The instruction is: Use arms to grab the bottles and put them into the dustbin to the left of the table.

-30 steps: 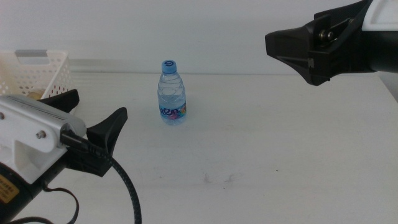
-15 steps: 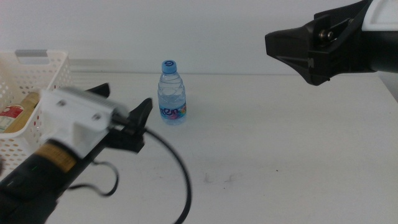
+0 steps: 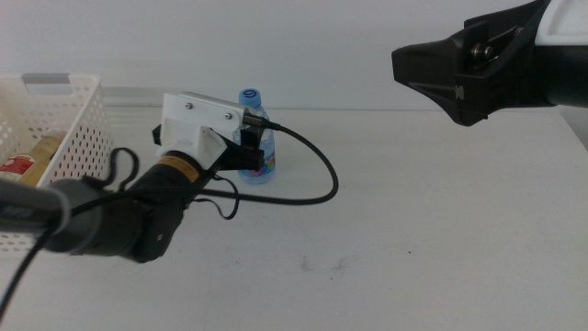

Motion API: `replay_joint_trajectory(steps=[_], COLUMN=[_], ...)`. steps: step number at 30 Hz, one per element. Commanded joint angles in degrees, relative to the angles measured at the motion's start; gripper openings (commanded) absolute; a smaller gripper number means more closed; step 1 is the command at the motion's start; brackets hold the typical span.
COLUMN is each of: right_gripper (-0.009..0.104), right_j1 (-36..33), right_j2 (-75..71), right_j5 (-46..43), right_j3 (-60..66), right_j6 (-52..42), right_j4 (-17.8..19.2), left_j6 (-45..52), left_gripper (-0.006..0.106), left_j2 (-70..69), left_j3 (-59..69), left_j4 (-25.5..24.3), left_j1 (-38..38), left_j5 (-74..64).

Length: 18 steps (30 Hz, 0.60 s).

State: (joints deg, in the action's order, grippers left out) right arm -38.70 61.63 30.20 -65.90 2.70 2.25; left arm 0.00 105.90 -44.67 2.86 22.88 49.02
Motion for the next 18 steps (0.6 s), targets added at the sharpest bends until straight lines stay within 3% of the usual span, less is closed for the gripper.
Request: replay_joint_trajectory(steps=[1, 18], right_gripper=[0.090, 0.090], right_j1=[-0.07, -0.07], right_j2=[-0.21, -0.21], right_j5=[-0.49, -0.49], right_j3=[0.19, 0.19], right_j6=[-0.08, 0.08], right_j4=[0.16, 0.16], left_j6=[-0.61, -1.93], left_gripper=[0.094, 0.094], left_j2=[3.22, 19.66], left_j3=[-2.82, -14.90], left_j4=[0.58, 3.14], left_j1=[-0.05, -0.16], left_j5=[0.86, 1.38])
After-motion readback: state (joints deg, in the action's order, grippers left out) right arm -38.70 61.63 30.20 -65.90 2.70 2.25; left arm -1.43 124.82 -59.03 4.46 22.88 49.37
